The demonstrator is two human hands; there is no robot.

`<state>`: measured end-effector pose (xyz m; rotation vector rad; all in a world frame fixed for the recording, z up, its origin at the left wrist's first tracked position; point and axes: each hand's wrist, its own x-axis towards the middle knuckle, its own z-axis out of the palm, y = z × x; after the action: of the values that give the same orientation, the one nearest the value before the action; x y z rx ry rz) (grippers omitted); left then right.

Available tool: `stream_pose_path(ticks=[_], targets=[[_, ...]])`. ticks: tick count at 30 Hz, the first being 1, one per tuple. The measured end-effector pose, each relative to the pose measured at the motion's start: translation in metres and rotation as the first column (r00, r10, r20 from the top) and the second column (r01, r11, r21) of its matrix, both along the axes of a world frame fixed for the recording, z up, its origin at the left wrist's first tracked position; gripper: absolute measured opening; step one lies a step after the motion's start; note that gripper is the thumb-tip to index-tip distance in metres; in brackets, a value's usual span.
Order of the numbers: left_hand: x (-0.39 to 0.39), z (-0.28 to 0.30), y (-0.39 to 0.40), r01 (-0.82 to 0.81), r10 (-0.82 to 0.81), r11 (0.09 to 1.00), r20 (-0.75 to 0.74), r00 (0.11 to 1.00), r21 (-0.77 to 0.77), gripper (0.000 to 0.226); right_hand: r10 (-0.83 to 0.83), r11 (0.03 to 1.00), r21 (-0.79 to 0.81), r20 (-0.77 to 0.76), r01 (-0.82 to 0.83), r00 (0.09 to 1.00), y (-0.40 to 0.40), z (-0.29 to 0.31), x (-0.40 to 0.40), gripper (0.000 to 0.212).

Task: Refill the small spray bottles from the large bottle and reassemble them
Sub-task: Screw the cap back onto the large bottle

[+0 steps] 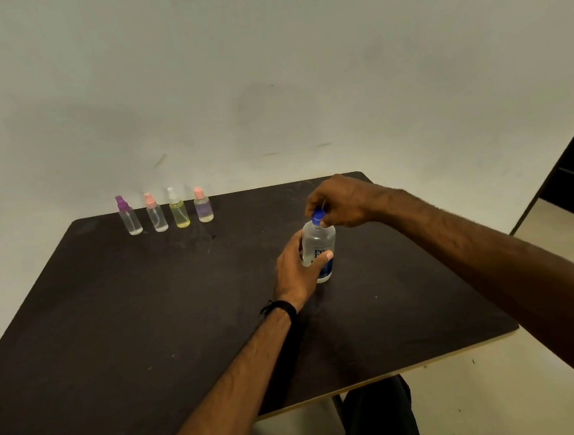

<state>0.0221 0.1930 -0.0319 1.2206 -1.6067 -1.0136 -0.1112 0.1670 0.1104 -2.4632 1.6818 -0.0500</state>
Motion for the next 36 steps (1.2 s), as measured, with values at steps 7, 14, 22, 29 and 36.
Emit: stream_pose_path(ticks=[7, 14, 22, 29, 36], targets=[[0.001, 0.001, -0.001, -0.015, 0.016, 0.999, 0.033, 0.999, -0.033, 0.060, -0.047, 0.996, -0.078, -0.120, 0.038, 0.992, -0.006, -0.001, 0.004, 0.031], [0.001, -0.001, -0.001, -0.007, 0.008, 0.999, 0.014, 1.000, -0.035, 0.056, -0.077, 0.995, -0.077, -0.165, 0.065, 0.983, -0.004, -0.003, 0.004, 0.049], [0.000, 0.000, -0.001, -0.013, 0.014, 0.999, 0.019, 1.000, -0.037, 0.058, -0.011, 1.000, -0.024, -0.218, 0.006, 0.976, -0.008, -0.001, 0.007, 0.027], [0.002, -0.002, -0.001, -0.011, 0.012, 0.999, 0.008, 1.000, -0.040, 0.056, -0.103, 0.992, -0.103, -0.289, 0.076, 0.952, -0.006, -0.008, 0.006, 0.056], [0.000, -0.003, -0.002, -0.015, 0.015, 0.999, 0.016, 1.000, -0.037, 0.056, 0.012, 1.000, 0.026, -0.185, -0.007, 0.983, -0.006, -0.006, 0.009, 0.031]])
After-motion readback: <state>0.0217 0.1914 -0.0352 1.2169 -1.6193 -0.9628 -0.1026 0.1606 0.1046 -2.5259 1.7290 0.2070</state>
